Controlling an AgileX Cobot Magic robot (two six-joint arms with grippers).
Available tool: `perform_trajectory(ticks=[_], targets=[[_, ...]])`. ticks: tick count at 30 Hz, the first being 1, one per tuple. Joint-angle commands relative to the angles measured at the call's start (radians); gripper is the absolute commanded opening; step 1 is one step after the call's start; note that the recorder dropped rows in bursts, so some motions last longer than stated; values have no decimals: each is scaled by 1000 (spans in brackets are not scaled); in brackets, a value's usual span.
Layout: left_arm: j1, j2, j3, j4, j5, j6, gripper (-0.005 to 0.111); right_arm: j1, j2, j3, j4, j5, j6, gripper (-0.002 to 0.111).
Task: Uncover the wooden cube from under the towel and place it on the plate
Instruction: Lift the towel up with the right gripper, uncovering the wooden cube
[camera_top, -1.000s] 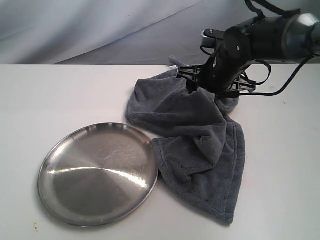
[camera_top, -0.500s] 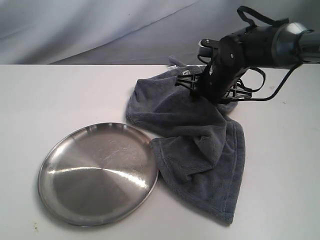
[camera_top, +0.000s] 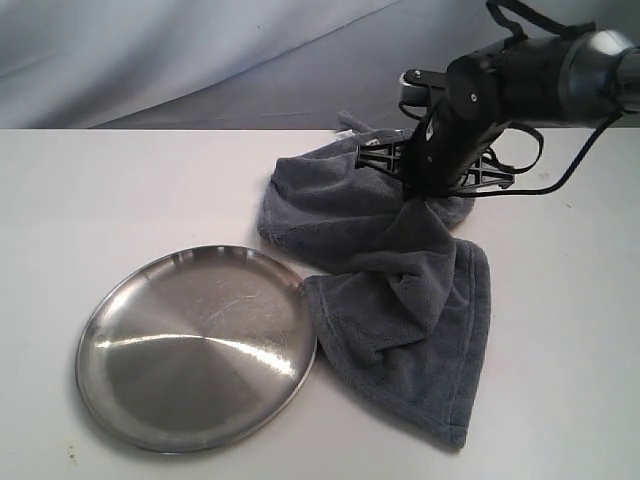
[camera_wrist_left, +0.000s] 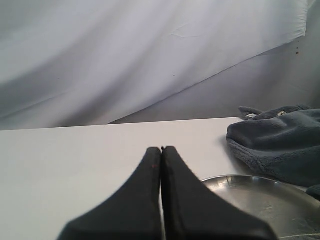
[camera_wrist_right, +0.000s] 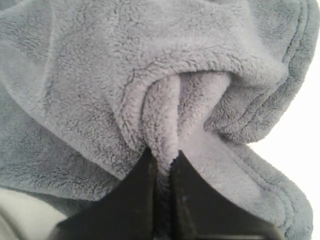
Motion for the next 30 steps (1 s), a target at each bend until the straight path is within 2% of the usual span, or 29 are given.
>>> perform_trajectory(ticks=[1,30], targets=[[-5,-4,4,-2,0,-3,0,-7,-85,-5,2,25,-32,0],[-5,-4,4,-2,0,-3,0,-7,-486,-5,-84,123,-76,0]])
